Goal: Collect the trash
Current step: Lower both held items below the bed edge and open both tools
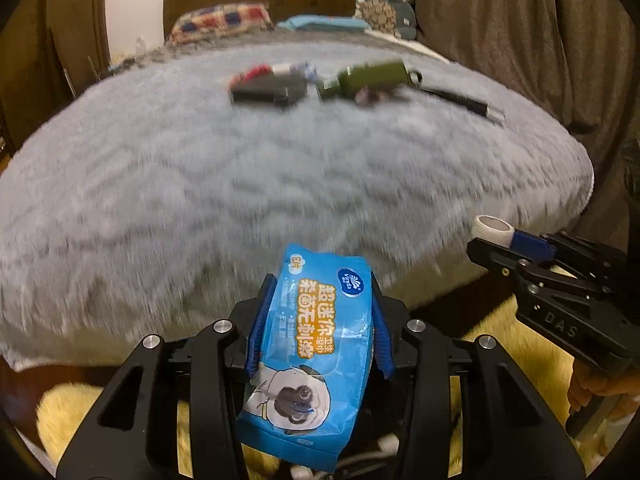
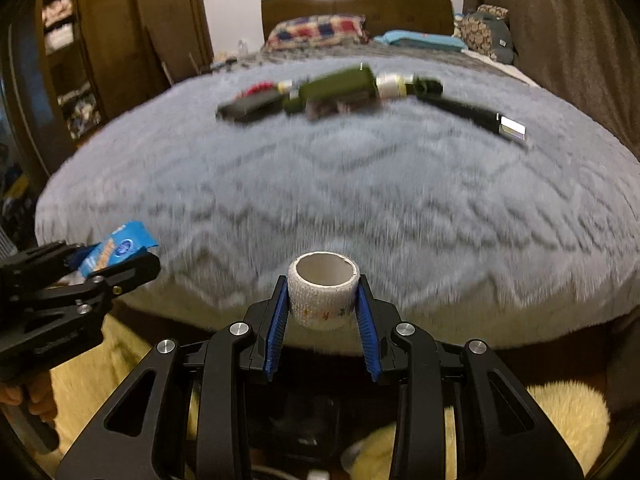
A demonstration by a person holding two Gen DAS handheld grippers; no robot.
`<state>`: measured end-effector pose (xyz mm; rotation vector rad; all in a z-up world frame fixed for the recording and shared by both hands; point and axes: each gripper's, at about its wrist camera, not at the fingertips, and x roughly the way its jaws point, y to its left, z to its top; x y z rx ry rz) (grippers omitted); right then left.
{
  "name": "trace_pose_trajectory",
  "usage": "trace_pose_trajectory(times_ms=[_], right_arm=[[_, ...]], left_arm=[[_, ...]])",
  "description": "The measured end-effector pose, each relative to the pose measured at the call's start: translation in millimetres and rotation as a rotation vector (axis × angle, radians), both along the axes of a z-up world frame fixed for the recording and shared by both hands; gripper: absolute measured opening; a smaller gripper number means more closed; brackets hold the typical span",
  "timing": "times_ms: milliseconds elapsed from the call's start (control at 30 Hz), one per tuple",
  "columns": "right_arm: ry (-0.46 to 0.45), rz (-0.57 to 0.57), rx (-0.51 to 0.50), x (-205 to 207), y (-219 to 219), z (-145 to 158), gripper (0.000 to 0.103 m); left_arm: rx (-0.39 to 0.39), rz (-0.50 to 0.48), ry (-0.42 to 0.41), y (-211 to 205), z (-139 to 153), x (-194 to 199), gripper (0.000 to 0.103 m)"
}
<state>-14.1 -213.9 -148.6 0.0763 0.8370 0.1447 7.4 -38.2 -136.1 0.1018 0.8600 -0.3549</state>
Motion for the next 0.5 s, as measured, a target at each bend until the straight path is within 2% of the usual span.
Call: trace_pose_trajectory(times_ms=[67,333,500], right_arm=[[0.055,0.018,0.029,-2.8,1.6,-15.0,0.034],[0.223,0.083,0.036,0.8,24.6,-66.5,0.034],[0.35,0.099,0.068,8.7,29.5,-100.2,0.034]], left_arm=[[0.01,-0.003,0.042,1.1,-13.4,-4.3,0.041],[0.05,-0.007,0.248,4.0,-86.6,-3.5,0.041],[0.033,-0.014,0.373,3.9,-121.6,2.0,0.041]])
